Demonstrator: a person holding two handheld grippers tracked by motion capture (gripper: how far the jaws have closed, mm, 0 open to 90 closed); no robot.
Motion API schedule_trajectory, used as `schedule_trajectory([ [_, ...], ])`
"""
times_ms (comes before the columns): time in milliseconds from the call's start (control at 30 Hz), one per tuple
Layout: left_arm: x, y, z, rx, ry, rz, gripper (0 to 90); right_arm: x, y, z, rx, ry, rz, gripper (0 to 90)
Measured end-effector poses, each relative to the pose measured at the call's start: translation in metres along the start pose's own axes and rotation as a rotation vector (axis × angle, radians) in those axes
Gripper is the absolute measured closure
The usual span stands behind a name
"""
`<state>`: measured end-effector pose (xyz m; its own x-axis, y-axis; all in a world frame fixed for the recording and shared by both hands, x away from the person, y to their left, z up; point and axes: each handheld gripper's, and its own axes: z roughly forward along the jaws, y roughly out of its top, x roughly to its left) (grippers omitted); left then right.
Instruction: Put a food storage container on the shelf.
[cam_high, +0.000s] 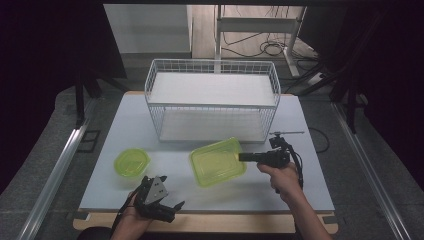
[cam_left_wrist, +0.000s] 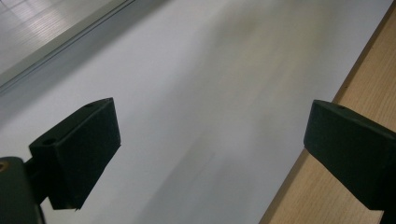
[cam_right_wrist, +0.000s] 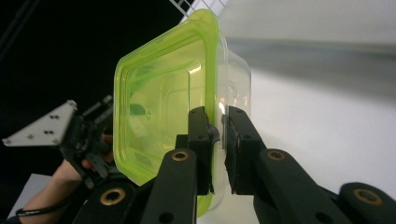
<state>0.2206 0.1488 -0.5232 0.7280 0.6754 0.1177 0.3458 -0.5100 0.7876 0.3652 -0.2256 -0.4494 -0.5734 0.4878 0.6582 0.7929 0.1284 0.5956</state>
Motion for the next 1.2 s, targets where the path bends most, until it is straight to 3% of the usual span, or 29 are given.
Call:
schedule_trajectory([
  [667,-0.002,0.000,0.001,0.006,-0.008,0.005,3.5,0.036,0.060,-0.024,-0.119,0.008,-0.023,81.8],
  [967,-0.002,0.000,0.002,0.010,-0.008,0.017,3.5,0.052,0.091,-0.031,-0.158,-0.014,-0.048,81.8],
  [1200,-0.002,0.000,0.002,0.003,-0.009,0.006,3.5,0.056,0.115,-0.032,-0.186,-0.041,-0.047,81.8],
])
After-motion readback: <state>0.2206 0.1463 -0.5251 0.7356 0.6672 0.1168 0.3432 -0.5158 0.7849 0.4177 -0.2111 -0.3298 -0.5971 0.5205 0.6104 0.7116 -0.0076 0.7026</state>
